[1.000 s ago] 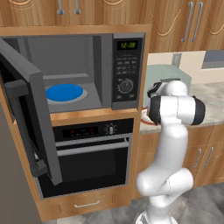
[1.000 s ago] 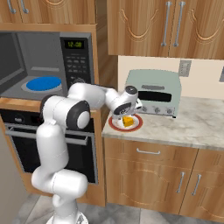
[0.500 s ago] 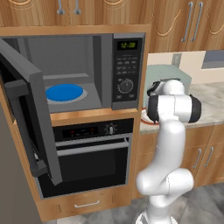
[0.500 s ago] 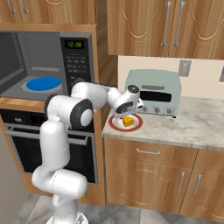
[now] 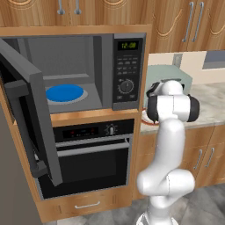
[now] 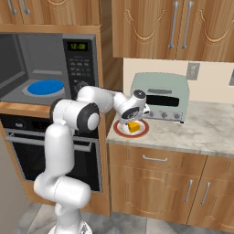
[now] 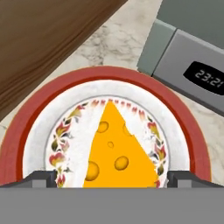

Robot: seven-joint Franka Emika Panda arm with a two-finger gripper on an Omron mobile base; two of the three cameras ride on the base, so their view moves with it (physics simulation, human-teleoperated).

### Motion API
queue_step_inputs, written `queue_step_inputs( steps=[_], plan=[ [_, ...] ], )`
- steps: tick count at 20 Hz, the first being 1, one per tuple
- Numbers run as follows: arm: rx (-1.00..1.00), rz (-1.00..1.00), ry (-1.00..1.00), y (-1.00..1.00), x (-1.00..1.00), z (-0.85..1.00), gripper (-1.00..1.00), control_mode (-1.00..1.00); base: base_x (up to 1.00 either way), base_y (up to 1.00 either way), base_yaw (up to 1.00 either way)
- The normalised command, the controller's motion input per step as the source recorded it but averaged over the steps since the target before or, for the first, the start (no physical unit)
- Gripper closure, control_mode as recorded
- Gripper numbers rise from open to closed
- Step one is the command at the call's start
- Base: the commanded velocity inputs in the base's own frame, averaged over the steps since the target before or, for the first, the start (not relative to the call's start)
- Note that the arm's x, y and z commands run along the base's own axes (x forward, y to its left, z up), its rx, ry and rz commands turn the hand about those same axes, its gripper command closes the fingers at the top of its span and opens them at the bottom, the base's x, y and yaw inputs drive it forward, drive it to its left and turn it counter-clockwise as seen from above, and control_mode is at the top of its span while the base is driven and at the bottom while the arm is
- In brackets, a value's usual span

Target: Pick the cheese from the counter and place it in the microwave. Then turn on the microwave.

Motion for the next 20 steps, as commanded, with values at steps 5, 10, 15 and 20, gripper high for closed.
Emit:
queue_step_inputs(
  steps=[5, 10, 15, 20],
  plan=[
    [0.00, 0.01, 0.01, 0.00, 0.16, -0.12, -1.00, -1.00, 0.00, 0.00, 0.00],
    [0.00, 0.02, 0.02, 0.00, 0.15, -0.15, -1.00, -1.00, 0.00, 0.00, 0.00],
    [0.00, 0.02, 0.02, 0.00, 0.14, -0.16, -1.00, -1.00, 0.00, 0.00, 0.00],
    [0.00, 0.02, 0.01, 0.00, 0.14, -0.17, -1.00, -1.00, 0.00, 0.00, 0.00]
  ],
)
